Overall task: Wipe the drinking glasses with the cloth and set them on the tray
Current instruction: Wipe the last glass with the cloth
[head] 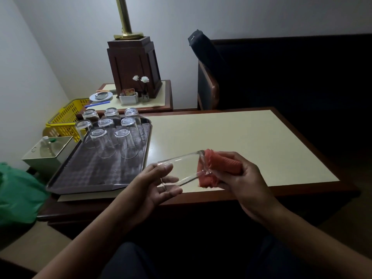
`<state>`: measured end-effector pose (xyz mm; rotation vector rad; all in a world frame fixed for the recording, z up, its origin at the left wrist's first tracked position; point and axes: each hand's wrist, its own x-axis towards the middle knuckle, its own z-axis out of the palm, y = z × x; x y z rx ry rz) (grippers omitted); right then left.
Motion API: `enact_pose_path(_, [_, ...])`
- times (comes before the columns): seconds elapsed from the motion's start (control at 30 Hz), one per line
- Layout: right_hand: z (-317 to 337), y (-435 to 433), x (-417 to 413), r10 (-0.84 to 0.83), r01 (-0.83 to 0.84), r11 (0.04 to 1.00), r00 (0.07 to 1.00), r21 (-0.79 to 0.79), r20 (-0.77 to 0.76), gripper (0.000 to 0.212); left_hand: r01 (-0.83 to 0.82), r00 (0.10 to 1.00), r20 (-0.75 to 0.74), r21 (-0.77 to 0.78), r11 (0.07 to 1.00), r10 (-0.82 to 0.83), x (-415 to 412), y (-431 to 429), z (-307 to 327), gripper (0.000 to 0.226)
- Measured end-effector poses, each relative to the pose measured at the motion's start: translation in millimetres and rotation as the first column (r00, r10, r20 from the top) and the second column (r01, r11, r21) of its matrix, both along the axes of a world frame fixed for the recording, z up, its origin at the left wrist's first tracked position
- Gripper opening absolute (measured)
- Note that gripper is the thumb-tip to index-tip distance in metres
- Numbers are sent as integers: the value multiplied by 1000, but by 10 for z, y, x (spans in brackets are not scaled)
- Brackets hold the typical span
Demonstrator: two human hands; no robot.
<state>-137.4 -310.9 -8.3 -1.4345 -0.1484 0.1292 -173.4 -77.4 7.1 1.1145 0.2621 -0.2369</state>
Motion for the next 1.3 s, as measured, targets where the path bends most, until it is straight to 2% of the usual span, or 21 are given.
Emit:
enact_pose_path(0.07, [-10, 4, -74, -3, 61, 974, 966, -217, 260, 45, -30, 998, -60, -58, 998, 26, -12, -16, 23, 70])
enact_pose_path(0.17, [-15, 4, -156, 136, -66, 971, 942, -229, 305, 53, -67, 994, -95, -73, 995, 60, 1, 45, 40, 67])
enact_pose_path(0.23, [51, 34, -172, 178, -144, 974, 965, -175, 195, 44, -45, 998, -54, -35, 998, 43, 16, 87, 39, 70])
enact_pose_path(0.33, [128, 31, -99, 142, -137, 987, 988, 80, -54, 35, 36, 999, 32, 32, 999, -37, 8, 119, 29, 59])
enact_pose_path(0.43, [192, -25, -56, 275, -211, 947, 924, 243, -267, 41, 170, 975, 134, 59, 984, -177, -9, 167, 15, 68])
enact_pose_path(0.5, [193, -9, -66, 332, -233, 914, 900, 333, -282, 43, 188, 968, 156, 63, 980, -195, -12, 162, 41, 70])
enact_pose_path(0.53, [180, 6, -80, 280, -213, 933, 937, 291, -208, 40, 150, 978, 136, 60, 987, -157, -3, 149, 62, 66])
enact_pose_path(0.6, [142, 2, -109, 134, -139, 990, 984, 39, 117, 32, 62, 996, 54, 34, 997, -64, 9, 121, 95, 55])
enact_pose_path(0.63, [132, -13, -118, 120, -90, 990, 941, -108, 316, 34, 42, 999, 16, 18, 999, -43, 9, 113, 108, 53])
enact_pose_path(0.7, [124, -58, -123, 241, -34, 942, 760, -333, 603, 41, 37, 998, -58, -2, 999, -37, 2, 111, 132, 52])
enact_pose_path(0.77, [135, -103, -108, 376, -23, 882, 637, -471, 673, 43, 44, 991, -123, -19, 999, -46, -20, 98, 148, 47])
enact_pose_path(0.8, [125, -124, -88, 405, -42, 865, 647, -500, 646, 44, 62, 990, -124, -29, 998, -65, -30, 88, 155, 45])
enact_pose_path(0.87, [152, -123, -62, 355, -155, 900, 801, -406, 481, 42, 115, 992, -52, -30, 993, -116, -41, 85, 160, 45])
enact_pose_path(0.9, [177, -108, -50, 305, -239, 942, 903, -235, 302, 41, 133, 991, 13, -7, 991, -133, -39, 94, 152, 42])
enact_pose_path(0.93, [191, -87, -41, 290, -290, 957, 954, -22, 80, 40, 140, 985, 97, 43, 989, -144, -35, 116, 138, 39])
enact_pose_path(1.0, [196, -57, -9, 369, -292, 911, 893, 291, -258, 38, 142, 934, 297, 198, 970, -198, -20, 184, 109, 47])
enact_pose_path(1.07, [191, -24, 0, 459, -282, 863, 783, 418, -420, 36, 157, 835, 450, 356, 921, -316, -5, 261, 86, 57])
enact_pose_path(1.13, [165, 13, -9, 459, -222, 863, 719, 453, -521, 41, 91, 786, 481, 533, 841, -389, -1, 286, 63, 59])
enact_pose_path(1.17, [145, 33, -16, 425, -188, 879, 727, 438, -539, 43, 30, 791, 470, 610, 792, -392, -2, 280, 43, 60])
enact_pose_path(1.23, [120, 65, -33, 329, -154, 917, 811, 367, -483, 41, -42, 847, 413, 678, 733, -334, -26, 224, 30, 64])
enact_pose_path(1.3, [100, 80, -37, 235, -131, 944, 912, 303, -337, 32, 1, 915, 300, 667, 745, -270, -50, 154, 28, 62])
